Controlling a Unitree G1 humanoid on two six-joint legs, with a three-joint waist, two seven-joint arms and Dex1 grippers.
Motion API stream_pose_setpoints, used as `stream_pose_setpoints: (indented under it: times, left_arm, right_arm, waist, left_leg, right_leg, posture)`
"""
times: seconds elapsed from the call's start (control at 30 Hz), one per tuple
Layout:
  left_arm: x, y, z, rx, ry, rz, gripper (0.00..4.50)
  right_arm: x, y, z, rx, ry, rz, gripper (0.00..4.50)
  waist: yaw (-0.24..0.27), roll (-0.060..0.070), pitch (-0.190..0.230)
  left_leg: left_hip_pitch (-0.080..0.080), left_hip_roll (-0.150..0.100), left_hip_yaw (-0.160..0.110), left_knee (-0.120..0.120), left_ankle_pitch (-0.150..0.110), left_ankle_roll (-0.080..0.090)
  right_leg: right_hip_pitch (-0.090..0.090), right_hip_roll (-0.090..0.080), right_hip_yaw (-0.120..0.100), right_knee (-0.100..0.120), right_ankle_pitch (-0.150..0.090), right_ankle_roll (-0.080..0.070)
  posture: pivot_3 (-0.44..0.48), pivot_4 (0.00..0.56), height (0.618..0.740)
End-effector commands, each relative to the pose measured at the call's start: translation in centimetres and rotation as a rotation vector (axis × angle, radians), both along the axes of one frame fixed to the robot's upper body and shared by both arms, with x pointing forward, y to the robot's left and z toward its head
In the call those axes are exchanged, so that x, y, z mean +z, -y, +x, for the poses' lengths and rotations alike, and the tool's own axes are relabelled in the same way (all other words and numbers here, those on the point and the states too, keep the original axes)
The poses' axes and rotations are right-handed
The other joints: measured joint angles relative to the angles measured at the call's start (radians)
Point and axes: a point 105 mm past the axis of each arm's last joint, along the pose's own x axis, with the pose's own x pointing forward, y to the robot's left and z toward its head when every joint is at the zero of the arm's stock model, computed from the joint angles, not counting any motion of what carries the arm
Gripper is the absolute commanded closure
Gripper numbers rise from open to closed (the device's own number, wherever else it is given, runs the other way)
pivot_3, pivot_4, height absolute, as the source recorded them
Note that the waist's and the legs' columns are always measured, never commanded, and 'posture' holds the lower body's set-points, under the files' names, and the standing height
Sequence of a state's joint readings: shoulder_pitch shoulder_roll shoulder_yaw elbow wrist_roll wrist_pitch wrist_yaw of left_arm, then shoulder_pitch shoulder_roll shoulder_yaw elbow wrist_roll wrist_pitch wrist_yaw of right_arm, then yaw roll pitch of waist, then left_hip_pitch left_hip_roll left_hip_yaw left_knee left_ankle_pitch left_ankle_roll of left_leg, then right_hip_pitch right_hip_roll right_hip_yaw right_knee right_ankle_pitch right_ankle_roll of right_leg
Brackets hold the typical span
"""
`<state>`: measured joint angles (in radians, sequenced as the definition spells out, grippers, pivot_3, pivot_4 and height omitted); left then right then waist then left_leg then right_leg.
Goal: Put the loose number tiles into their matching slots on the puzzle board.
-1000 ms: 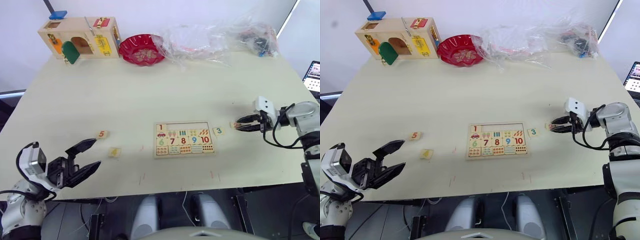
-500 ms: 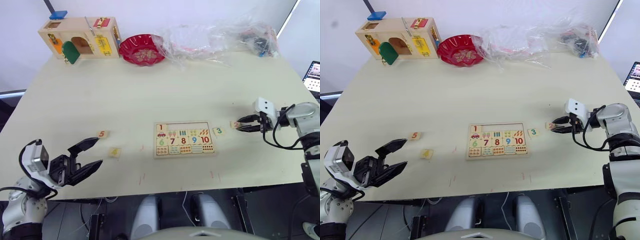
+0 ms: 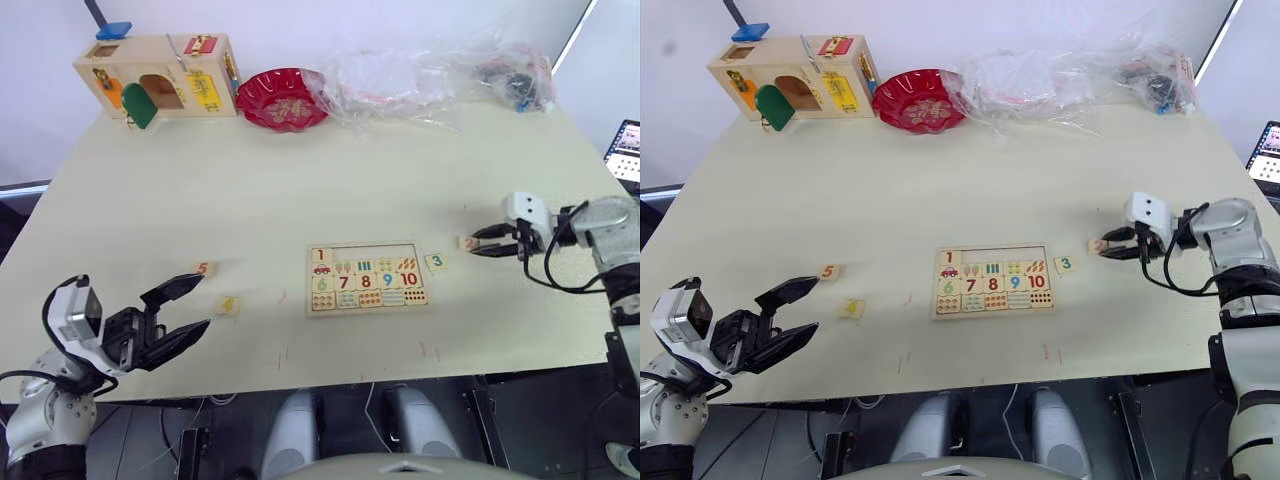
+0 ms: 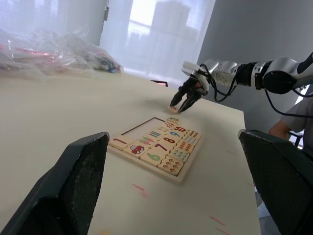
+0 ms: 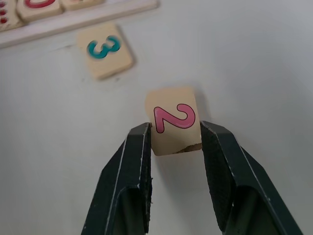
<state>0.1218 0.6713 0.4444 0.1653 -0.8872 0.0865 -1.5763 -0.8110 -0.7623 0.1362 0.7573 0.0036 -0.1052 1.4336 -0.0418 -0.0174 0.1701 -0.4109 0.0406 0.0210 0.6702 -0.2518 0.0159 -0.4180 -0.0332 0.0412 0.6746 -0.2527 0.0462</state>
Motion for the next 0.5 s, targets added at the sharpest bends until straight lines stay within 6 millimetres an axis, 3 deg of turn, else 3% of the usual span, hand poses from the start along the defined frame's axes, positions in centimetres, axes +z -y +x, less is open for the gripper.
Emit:
stream_pose_setpoints:
  times: [0.03, 0.13, 0.27, 0.37, 0.5]
  left_arm:
    - [1.0, -0.1, -0.2, -0.007, 0.033, 0.022, 0.00]
    - [1.1, -0.1, -0.2, -0.009, 0.031, 0.024, 0.00]
    - [1.1, -0.2, -0.1, -0.009, 0.028, 0.028, 0.00]
    - [1.1, -0.2, -0.1, -0.008, 0.027, 0.028, 0.00]
    - [1.0, -0.3, -0.1, -0.007, 0.025, 0.027, 0.00]
  right_arm:
    - [4.8, -4.4, -0.7, 0.079, 0.058, 0.062, 3.53]
    - [6.8, -7.7, -2.1, 0.128, 0.028, 0.122, 3.53]
    - [9.7, -13.1, -2.2, 0.083, 0.043, 0.065, 3.53]
    - [9.7, -14.8, -3.1, 0.116, 0.019, -0.014, 3.53]
    - [9.4, -18.6, -2.8, 0.161, -0.035, -0.061, 3.53]
  waist:
    - [0.000, 0.000, 0.000]
    - [0.001, 0.000, 0.000]
    - [0.002, 0.001, 0.001]
    - [0.007, 0.000, 0.000]
    - [0.005, -0.001, 0.000]
  left_leg:
    - [0.000, 0.000, 0.000, 0.000, 0.000, 0.000]
    - [0.000, 0.000, -0.002, 0.000, 0.000, 0.000]
    - [-0.001, 0.000, -0.002, 0.001, 0.000, 0.000]
    - [-0.003, 0.000, -0.003, 0.001, 0.000, 0.000]
    - [-0.005, -0.001, -0.002, 0.000, 0.000, 0.000]
  right_leg:
    - [0.000, 0.000, 0.000, 0.001, 0.000, 0.000]
    - [-0.002, 0.000, 0.000, 0.003, 0.000, 0.000]
    - [-0.002, -0.001, 0.000, 0.003, 0.000, 0.000]
    - [-0.006, 0.000, -0.001, 0.004, 0.000, -0.001]
    - [-0.006, -0.002, -0.001, 0.002, 0.000, 0.000]
  posture:
    - [0.000, 0.150, 0.740]
    - [0.000, 0.150, 0.740]
    - [0.000, 0.150, 0.740]
    - [0.000, 0.150, 0.740]
    - [0.000, 0.150, 0.740]
